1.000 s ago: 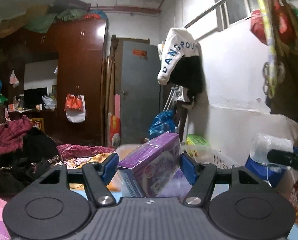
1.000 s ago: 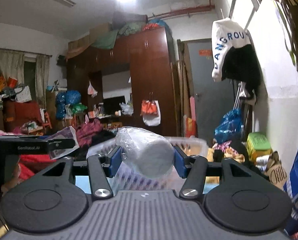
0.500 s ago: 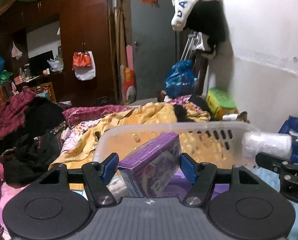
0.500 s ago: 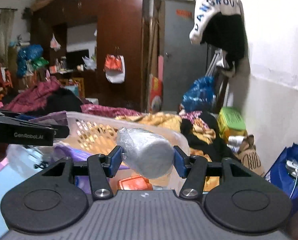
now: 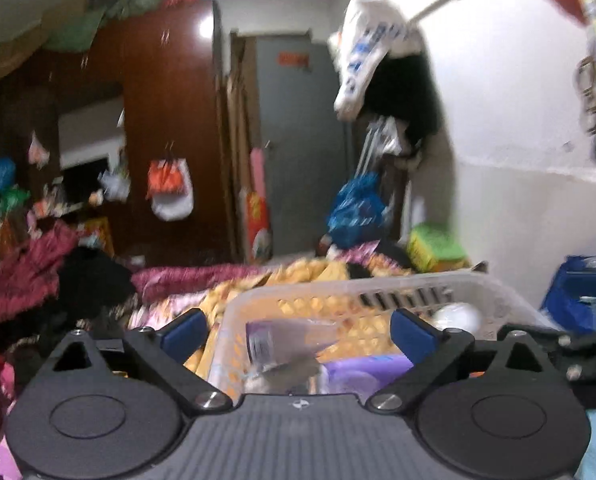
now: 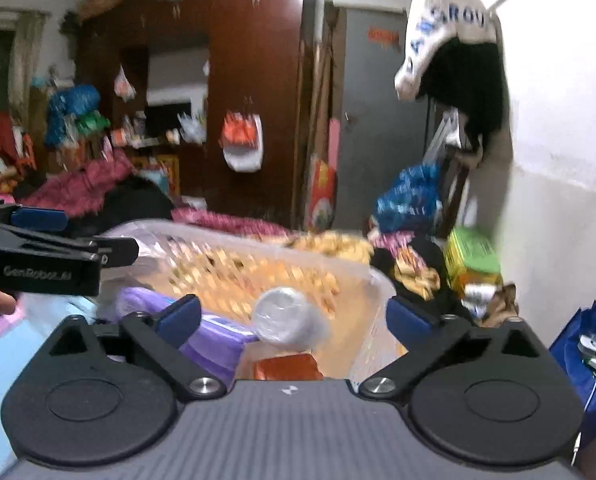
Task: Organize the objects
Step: 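Open both grippers to drop the box and roll into the basket, then grasp the white-and-orange medicine box between both grippers, then lift the medicine box with both grippers over the basket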
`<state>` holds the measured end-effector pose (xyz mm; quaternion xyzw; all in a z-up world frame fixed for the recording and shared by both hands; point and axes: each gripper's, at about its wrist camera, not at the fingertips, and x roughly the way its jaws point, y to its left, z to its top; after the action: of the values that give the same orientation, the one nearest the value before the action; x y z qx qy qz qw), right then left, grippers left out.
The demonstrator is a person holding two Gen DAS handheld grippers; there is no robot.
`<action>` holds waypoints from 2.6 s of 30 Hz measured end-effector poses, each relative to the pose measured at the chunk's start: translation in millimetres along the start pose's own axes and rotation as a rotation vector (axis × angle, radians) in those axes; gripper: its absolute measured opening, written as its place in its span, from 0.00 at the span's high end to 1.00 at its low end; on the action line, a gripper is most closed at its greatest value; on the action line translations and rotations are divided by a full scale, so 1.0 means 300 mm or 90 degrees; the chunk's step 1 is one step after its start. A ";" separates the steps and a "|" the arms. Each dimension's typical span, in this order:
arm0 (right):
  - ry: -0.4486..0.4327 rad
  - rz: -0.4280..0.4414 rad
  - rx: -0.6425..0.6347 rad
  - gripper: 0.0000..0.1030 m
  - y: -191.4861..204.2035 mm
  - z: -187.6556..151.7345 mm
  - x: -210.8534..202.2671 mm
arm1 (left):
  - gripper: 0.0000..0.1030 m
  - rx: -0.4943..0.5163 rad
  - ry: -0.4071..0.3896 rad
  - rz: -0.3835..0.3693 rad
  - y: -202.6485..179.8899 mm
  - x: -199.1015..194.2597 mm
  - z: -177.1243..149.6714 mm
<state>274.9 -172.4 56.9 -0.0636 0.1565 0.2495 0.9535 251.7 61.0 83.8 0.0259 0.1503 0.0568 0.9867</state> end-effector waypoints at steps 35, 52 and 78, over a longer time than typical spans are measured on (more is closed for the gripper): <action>0.138 0.162 0.073 0.26 -0.090 -0.408 -0.045 | 0.17 0.012 0.174 -0.216 -0.089 -0.007 -0.428; 0.143 0.185 0.029 0.37 -0.065 -0.393 -0.021 | 0.39 0.013 0.196 -0.265 -0.160 0.027 -0.429; -0.024 0.140 -0.079 0.51 0.089 -0.328 -0.319 | 0.49 0.019 -0.012 -0.247 -0.134 -0.326 -0.378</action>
<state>156.3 -212.4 -5.5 -0.1005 0.1287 0.3631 0.9173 129.0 13.3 1.7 0.0112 0.1439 -0.1370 0.9800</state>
